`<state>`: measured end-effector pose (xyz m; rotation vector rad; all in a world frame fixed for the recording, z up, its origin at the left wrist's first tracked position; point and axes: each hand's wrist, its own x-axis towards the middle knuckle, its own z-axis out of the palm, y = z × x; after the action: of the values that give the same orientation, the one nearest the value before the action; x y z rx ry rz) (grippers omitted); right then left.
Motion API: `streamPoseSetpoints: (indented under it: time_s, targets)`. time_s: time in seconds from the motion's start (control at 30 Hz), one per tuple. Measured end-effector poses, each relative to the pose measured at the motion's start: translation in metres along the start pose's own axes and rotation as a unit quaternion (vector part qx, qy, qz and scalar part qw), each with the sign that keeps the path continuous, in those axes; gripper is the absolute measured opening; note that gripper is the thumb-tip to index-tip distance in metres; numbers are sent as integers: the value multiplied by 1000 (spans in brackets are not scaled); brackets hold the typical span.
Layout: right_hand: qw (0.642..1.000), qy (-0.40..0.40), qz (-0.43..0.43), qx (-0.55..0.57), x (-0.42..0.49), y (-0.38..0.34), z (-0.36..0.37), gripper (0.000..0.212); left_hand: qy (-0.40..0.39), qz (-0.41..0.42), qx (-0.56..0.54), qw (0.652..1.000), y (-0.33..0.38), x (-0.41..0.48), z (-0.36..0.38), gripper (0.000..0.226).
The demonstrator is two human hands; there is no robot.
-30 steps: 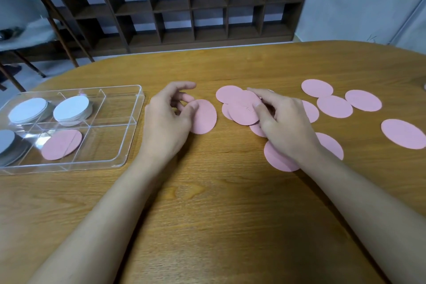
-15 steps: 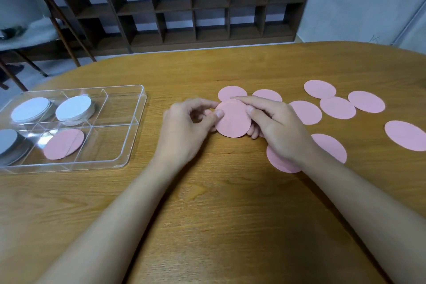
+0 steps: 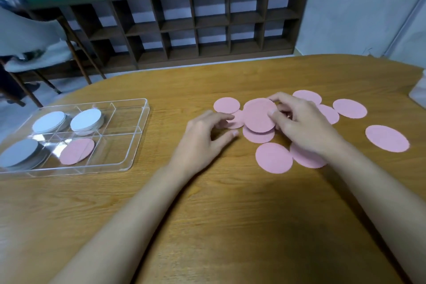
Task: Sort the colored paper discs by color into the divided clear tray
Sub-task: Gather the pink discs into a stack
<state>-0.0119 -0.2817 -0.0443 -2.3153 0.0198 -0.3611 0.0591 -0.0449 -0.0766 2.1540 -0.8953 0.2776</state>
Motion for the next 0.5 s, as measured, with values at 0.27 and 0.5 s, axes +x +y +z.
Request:
streamPoseSetpoints:
  time_s: [0.27, 0.5]
  targets:
    - [995, 99, 10, 31, -17, 22, -10, 22, -84, -10, 19, 996, 24, 19, 33, 47]
    - [989, 137, 19, 46, -14, 27, -7, 24, -65, -28, 45, 996, 17, 20, 45, 52]
